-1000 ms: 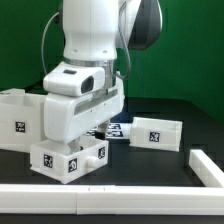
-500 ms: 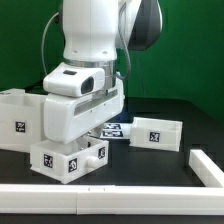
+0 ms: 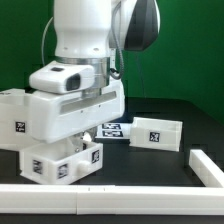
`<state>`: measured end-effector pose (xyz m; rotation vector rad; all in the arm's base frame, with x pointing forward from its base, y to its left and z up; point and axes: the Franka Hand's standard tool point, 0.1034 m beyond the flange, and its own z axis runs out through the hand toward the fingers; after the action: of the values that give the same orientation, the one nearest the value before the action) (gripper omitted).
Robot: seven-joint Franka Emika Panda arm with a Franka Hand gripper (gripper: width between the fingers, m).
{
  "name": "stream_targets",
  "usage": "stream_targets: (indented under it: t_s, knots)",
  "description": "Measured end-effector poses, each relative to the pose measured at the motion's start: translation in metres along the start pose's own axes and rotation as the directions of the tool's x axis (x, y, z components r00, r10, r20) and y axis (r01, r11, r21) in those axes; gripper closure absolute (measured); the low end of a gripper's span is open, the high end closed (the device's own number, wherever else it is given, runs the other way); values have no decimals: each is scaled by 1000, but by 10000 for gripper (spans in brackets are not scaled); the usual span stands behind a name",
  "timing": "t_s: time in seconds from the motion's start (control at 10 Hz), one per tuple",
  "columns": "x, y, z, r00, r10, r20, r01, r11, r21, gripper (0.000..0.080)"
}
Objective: Assemble drawer
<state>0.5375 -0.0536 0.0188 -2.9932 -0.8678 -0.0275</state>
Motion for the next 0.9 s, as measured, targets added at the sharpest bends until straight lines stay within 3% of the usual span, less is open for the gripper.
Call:
stream_targets:
  t_s: [0.1,0.2,0.6,0.9]
  knots:
    - [2,3,2,1000,14,6,-14,1000,2,766]
    - [-5,13,1,1000,-14,-1,14,1000,1,766]
    - [-4,12,1,1000,-4,-1,4,1000,1,766]
    - [9,32,1,968,251,-24,-251,968,-14,766]
